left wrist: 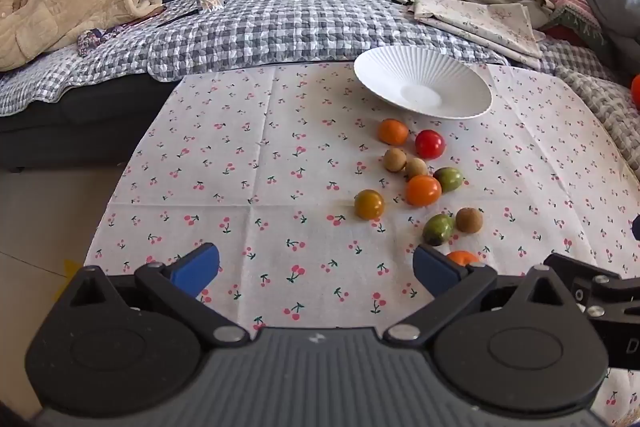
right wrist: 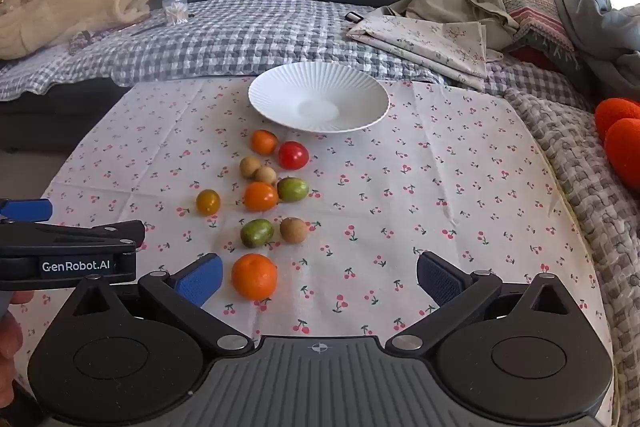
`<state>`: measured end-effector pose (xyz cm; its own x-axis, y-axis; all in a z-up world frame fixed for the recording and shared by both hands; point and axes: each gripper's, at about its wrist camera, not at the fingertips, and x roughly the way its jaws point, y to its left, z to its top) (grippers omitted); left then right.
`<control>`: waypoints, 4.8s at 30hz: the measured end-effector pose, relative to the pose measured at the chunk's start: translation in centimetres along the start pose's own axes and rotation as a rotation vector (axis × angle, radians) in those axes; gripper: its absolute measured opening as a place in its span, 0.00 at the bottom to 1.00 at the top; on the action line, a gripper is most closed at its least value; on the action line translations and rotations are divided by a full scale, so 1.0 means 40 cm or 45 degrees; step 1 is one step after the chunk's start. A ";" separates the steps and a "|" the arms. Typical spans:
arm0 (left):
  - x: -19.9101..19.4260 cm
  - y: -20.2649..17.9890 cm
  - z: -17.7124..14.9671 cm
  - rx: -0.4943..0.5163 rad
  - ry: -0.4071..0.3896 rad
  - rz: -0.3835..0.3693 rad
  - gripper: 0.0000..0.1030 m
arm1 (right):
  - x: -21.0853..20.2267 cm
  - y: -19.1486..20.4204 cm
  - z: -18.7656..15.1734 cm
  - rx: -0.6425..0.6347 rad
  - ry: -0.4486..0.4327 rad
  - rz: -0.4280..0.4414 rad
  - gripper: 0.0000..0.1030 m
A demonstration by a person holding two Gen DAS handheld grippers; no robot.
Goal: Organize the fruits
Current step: 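Move both tools toward the scattered fruits on the cloth, then grasp the small yellow tomato with the left tool while the right tool grasps the mandarin, then carry the yellow tomato and mandarin in both tools over the white bowl, then open both tools to drop the fruits into the white bowl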
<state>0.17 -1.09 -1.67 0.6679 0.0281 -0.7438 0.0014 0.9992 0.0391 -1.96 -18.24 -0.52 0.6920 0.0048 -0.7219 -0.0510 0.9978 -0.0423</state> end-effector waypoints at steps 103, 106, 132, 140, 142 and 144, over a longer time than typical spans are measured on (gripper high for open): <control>0.357 -0.019 0.309 0.032 -0.112 -0.343 0.21 | 0.304 -0.247 0.278 0.108 -0.037 0.161 0.37; 0.382 -0.053 0.328 0.049 -0.131 -0.363 0.21 | 0.339 -0.248 0.309 0.129 -0.043 0.174 0.37; 0.516 -0.193 0.351 0.251 -0.107 -0.365 0.22 | 0.534 -0.167 0.377 0.091 0.007 0.168 0.39; 0.476 -0.146 0.358 0.208 -0.122 -0.359 0.43 | 0.470 -0.212 0.397 0.183 -0.048 0.165 0.53; 0.457 -0.132 0.361 0.189 -0.129 -0.347 0.57 | 0.452 -0.218 0.399 0.186 -0.055 0.173 0.67; 0.430 -0.117 0.362 0.177 -0.155 -0.335 0.65 | 0.433 -0.220 0.399 0.177 -0.067 0.175 0.73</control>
<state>22.44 -5.67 -5.00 0.7155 -0.2423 -0.6553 0.2820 0.9583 -0.0465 21.97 -25.89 -1.63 0.7220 0.1414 -0.6773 -0.0501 0.9870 0.1527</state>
